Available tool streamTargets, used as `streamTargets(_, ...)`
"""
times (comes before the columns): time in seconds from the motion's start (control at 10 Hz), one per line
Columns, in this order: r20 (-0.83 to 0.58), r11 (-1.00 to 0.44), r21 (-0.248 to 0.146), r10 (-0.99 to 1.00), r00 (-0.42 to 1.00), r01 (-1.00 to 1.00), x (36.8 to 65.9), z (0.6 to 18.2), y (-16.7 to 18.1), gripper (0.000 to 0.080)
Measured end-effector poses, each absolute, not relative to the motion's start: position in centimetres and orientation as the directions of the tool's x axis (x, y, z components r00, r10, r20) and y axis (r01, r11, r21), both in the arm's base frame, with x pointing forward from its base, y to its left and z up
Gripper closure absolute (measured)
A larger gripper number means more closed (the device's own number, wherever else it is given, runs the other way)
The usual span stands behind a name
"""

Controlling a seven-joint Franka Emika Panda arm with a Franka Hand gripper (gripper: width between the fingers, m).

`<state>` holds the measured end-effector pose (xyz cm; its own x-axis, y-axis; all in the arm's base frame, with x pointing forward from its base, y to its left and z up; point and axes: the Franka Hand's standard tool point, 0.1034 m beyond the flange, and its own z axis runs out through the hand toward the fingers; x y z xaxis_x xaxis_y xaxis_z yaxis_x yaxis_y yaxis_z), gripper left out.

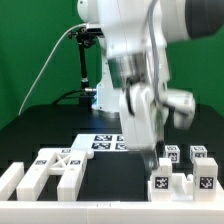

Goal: Assemble chair

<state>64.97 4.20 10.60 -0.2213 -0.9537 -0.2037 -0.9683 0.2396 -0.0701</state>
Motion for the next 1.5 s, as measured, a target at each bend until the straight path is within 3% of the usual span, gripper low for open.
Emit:
streamTargets(0.7,-0.195,0.213,-0.073,-0.961,-0.195,-0.974,64.8,10.3,4.2,0.0151)
streamTargets(1.0,-0.174,0.001,-0.106,-0.985,0.017,-0.994,64.3,10.3,4.5,0.0151)
streamTargets(1.4,-0.076,-0.439,-0.131,-0.890,0.450,-0.889,63.8,10.3,6.0,0.0151)
streamTargets(1.5,-0.044,-0.487,-0.155,-0.866,0.498,-0.860,64.3,10.5,5.7,0.0151)
